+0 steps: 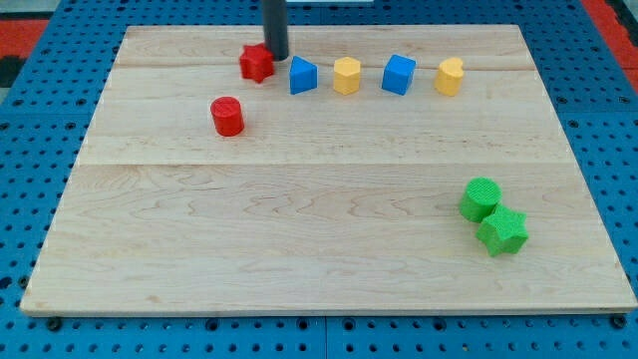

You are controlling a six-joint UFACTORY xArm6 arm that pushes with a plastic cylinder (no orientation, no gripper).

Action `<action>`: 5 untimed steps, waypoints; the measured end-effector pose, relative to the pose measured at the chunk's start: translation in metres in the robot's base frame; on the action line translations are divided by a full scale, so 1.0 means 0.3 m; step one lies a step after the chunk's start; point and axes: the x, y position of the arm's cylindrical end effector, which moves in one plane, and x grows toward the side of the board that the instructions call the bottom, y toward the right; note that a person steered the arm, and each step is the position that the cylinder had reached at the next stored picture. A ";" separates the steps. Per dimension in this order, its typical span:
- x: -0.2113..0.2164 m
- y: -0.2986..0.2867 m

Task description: Push the red blocks towards the center of the board

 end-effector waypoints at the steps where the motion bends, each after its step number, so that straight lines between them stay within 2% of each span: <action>1: 0.006 -0.109; 4: 0.239 -0.185; 5: 0.149 -0.194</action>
